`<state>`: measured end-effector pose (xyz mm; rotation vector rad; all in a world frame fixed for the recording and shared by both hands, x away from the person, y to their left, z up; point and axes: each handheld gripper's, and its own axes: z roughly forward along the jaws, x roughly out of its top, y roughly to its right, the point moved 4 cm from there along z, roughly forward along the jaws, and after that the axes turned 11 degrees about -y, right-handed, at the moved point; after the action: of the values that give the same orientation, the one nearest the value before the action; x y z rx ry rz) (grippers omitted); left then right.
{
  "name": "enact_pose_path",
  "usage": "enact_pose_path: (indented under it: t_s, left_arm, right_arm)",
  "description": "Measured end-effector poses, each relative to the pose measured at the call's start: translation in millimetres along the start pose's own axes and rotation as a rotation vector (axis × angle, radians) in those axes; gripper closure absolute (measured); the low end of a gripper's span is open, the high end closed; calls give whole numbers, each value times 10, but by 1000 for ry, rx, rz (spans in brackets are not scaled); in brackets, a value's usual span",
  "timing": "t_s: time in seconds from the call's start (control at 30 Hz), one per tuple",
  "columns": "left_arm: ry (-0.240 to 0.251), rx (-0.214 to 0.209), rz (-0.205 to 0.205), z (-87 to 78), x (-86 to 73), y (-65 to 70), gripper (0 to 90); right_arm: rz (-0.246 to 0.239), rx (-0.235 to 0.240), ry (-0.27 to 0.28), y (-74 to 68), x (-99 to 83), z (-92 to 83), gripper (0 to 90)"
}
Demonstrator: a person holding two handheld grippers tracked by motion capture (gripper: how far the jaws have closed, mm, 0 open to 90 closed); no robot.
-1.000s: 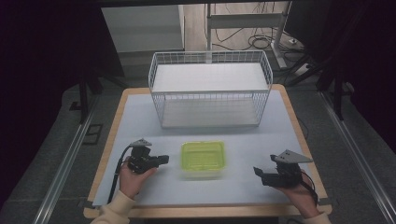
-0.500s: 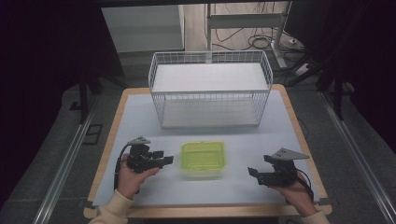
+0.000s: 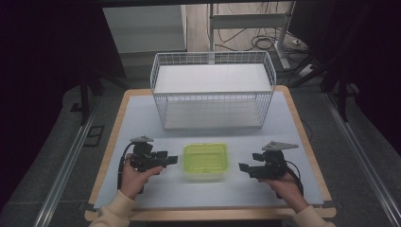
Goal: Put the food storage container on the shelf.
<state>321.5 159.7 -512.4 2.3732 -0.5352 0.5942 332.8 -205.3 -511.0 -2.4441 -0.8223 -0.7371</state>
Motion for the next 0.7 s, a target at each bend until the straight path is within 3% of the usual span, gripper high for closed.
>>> enact_pose_path:
  t_s: [0.13, 0.37, 0.4, 0.57, 0.7]
  left_arm:
    - [-9, -9, -11, 46, 98, -2, 388]
    - [-23, -15, -31, 111, 219, -21, 393]
    - [-42, -23, -34, 150, 243, -14, 394]
    - [-72, -30, -34, 230, 226, -8, 406]
    - [-82, -47, -56, 279, 201, -10, 416]
  right_arm:
    - [39, 47, 0, 30, 148, 77, 291]
    - [43, 67, 1, -3, 339, 179, 321]
    - [49, 72, -7, -23, 387, 221, 328]
    - [52, 88, -26, -76, 443, 310, 342]
    - [59, 110, -52, -98, 420, 393, 367]
